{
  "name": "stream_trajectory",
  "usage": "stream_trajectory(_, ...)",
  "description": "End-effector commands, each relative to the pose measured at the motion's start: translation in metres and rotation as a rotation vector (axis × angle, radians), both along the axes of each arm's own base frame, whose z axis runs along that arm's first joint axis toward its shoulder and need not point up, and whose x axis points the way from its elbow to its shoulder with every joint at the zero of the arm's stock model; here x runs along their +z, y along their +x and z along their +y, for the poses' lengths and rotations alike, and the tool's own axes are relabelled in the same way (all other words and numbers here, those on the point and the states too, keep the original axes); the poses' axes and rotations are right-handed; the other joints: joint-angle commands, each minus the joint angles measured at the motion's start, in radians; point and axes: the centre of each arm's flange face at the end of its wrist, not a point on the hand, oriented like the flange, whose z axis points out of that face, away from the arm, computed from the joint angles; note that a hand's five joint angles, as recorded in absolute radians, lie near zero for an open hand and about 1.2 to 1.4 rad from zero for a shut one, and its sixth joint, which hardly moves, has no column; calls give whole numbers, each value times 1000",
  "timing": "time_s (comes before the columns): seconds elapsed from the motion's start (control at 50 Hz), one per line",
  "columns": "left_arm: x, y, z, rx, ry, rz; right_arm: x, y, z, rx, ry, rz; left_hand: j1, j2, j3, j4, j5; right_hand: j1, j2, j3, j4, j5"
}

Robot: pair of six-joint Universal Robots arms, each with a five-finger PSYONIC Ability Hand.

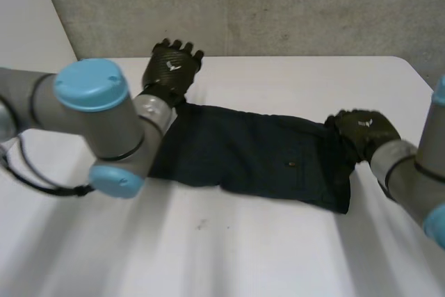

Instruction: Fold the shorts.

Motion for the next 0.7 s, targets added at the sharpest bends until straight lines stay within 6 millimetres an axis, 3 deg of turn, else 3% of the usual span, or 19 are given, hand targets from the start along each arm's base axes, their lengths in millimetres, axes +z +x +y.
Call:
stream_trajectory(0.02, -13, 32, 28, 34, 180, 95, -30, -9, 26, -9, 3, -2, -17, -25, -38, -31, -47, 176, 161, 150, 144, 136)
stream_trajectory(0.18, -24, 43, 47, 37, 234, 74, -48, -9, 23, -15, -4, -12, -17, -25, -38, -31, -47, 381, 366, 355, 350, 341)
stream_trajectory(0.26, -25, 45, 51, 39, 243, 70, -61, -9, 21, -18, 24, -1, -17, -25, -38, -31, -47, 905, 891, 879, 874, 866)
stream_trajectory(0.28, -25, 46, 52, 39, 245, 69, -61, -10, 18, -22, 14, -5, -17, -25, -38, -31, -47, 1188, 1173, 1162, 1157, 1148)
stream_trajectory(0.42, -18, 50, 54, 48, 230, 80, -59, -31, 3, -86, 14, 19, -17, -25, -38, -31, -47, 1191, 1176, 1165, 1159, 1151)
stream_trajectory(0.58, -1, 61, 51, 73, 195, 104, -37, -60, -11, -91, -25, 172, -17, -25, -38, -31, -47, 1191, 1176, 1165, 1159, 1151)
stream_trajectory(0.7, 8, 68, 54, 85, 176, 116, -12, -62, -21, -74, -85, 225, -17, -25, -38, -31, -47, 1191, 1176, 1165, 1159, 1151)
